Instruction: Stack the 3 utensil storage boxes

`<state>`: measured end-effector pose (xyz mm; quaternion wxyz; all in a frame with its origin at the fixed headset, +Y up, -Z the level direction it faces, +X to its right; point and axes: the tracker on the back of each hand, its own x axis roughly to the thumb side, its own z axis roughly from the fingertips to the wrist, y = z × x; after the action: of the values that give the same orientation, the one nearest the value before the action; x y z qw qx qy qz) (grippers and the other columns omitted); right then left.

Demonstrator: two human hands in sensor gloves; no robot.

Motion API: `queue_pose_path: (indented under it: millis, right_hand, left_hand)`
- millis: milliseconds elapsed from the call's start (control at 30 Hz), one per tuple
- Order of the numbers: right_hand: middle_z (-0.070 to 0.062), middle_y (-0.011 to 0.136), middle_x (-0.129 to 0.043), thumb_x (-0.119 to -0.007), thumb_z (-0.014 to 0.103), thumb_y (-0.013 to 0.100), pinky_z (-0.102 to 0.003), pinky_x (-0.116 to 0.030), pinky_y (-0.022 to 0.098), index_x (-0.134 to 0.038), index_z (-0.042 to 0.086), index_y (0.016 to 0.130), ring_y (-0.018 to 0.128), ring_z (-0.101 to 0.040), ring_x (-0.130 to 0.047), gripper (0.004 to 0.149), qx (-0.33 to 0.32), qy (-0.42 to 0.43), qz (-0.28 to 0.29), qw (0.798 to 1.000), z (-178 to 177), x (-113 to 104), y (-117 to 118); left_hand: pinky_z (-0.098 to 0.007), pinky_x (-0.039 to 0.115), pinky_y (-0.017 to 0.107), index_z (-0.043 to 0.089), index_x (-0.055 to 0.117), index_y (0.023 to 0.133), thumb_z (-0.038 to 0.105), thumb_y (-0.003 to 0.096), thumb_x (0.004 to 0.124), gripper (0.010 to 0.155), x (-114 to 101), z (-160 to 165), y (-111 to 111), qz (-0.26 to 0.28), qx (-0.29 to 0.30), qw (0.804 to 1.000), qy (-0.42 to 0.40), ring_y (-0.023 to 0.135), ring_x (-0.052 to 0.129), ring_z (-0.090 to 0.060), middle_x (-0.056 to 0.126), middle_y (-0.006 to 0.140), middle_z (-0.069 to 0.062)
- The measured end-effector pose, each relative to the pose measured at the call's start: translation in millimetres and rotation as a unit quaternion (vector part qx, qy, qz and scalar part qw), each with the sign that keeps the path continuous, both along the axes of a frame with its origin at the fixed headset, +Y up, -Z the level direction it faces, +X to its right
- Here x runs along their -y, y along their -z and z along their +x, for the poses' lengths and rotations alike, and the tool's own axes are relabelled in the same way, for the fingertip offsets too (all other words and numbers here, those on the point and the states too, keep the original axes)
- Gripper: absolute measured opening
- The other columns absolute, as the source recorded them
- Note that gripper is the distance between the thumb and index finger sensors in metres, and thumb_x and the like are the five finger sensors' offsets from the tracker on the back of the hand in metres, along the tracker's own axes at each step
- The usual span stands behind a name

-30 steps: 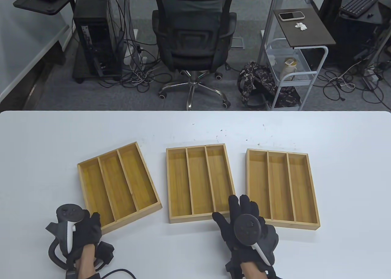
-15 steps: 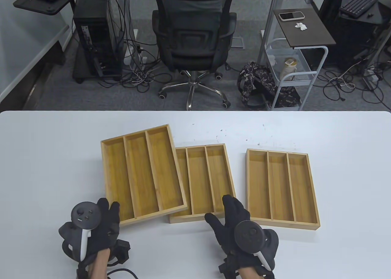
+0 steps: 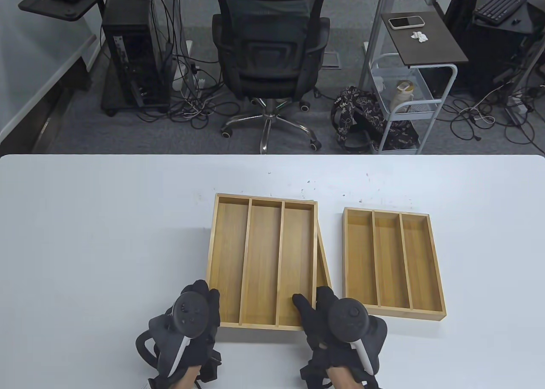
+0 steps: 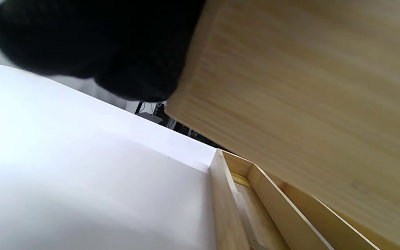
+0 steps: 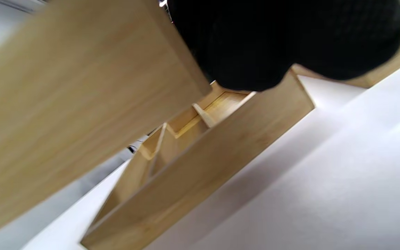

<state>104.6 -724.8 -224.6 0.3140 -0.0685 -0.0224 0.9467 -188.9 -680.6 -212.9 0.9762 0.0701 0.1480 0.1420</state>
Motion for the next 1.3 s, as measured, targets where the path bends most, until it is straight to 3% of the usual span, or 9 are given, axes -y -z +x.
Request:
queue_pose_path:
  millis: [333,367,567,667,700,767,933,1133,1300]
  right_hand:
    - [-0.016,0.05,-0.095,-0.077,0.037,0.058,-0.034,-0.088,0.006,-0.075,-0.003,0.085,0.012,-0.012,-0.091,0.048,0.001,-0.053,0.044,0.998,-12,-3,0]
    - [-0.017,0.048,-0.095,-0.077,0.036,0.059,-0.033,-0.088,0.005,-0.076,-0.004,0.085,0.011,-0.012,-0.09,0.048,0.003,-0.055,0.047,0.997,-11,-3,0]
    - [-0.019,0.044,-0.095,-0.079,0.033,0.058,-0.034,-0.089,0.003,-0.078,-0.006,0.083,0.009,-0.012,-0.09,0.046,0.027,-0.062,0.045,0.997,2,-1,3]
    - [-0.02,0.044,-0.095,-0.08,0.033,0.057,-0.034,-0.089,0.003,-0.078,-0.006,0.082,0.008,-0.012,-0.09,0.046,0.044,-0.069,0.041,0.996,11,-1,4]
    - [-0.02,0.044,-0.095,-0.081,0.033,0.057,-0.034,-0.089,0.003,-0.078,-0.006,0.082,0.008,-0.013,-0.09,0.046,0.049,-0.067,0.039,0.996,15,-1,5]
    - [-0.02,0.044,-0.095,-0.081,0.033,0.057,-0.034,-0.088,0.003,-0.079,-0.006,0.082,0.008,-0.013,-0.089,0.046,0.059,-0.06,0.037,0.996,22,-4,6]
    - [-0.02,0.045,-0.094,-0.082,0.033,0.057,-0.035,-0.088,0.004,-0.079,-0.004,0.083,0.009,-0.014,-0.089,0.046,0.082,-0.058,0.039,0.994,39,-17,10]
    - [-0.02,0.046,-0.095,-0.084,0.034,0.057,-0.036,-0.088,0.005,-0.08,-0.002,0.083,0.01,-0.015,-0.089,0.045,0.104,-0.068,0.033,0.992,79,-30,23]
    - [-0.019,0.047,-0.095,-0.083,0.034,0.056,-0.037,-0.086,0.007,-0.08,-0.001,0.084,0.011,-0.016,-0.088,0.045,0.143,-0.104,0.016,0.984,134,-37,29]
  left_hand:
    - [-0.024,0.095,0.023,0.029,0.083,0.086,0.05,0.0532,0.087,0.04,7,-7,2,-0.016,0.0,1.0,-0.022,0.035,0.106,-0.008,0.092,0.066,0.004]
    - [-0.025,0.095,0.024,0.029,0.082,0.087,0.06,0.0549,0.079,0.045,8,-7,3,-0.015,0.004,0.999,-0.03,0.036,0.106,-0.007,0.092,0.067,0.005]
    - [-0.034,0.094,0.043,0.041,0.084,0.092,0.07,0.053,0.062,0.053,9,-11,1,-0.004,0.009,0.999,-0.037,0.063,0.109,-0.01,0.1,0.082,0.013]
    - [-0.044,0.086,0.062,0.041,0.069,0.106,0.07,0.0519,0.062,0.062,12,-13,3,-0.006,0.001,1.0,-0.028,0.096,0.096,-0.018,0.086,0.106,0.01]
    - [-0.051,0.077,0.072,0.042,0.06,0.112,0.071,0.0515,0.063,0.067,15,-14,5,-0.017,0.003,0.999,-0.034,0.108,0.085,-0.02,0.074,0.117,0.009]
    - [-0.061,0.061,0.08,0.043,0.045,0.117,0.073,0.05,0.065,0.076,19,-15,8,-0.042,0.006,0.998,-0.04,0.121,0.062,-0.025,0.049,0.128,0.007]
    - [-0.07,0.045,0.081,0.045,0.024,0.119,0.078,0.047,0.066,0.089,30,-17,15,-0.085,0.004,0.996,-0.016,0.126,0.033,-0.031,0.02,0.13,0.006]
    - [-0.069,0.045,0.082,0.046,0.02,0.118,0.078,0.0473,0.065,0.09,37,-23,21,-0.114,0.003,0.993,-0.026,0.126,0.031,-0.03,0.018,0.13,0.007]
    - [-0.069,0.046,0.082,0.046,0.018,0.118,0.077,0.0483,0.065,0.089,37,-23,23,-0.121,0.001,0.992,-0.027,0.125,0.032,-0.03,0.019,0.13,0.007]
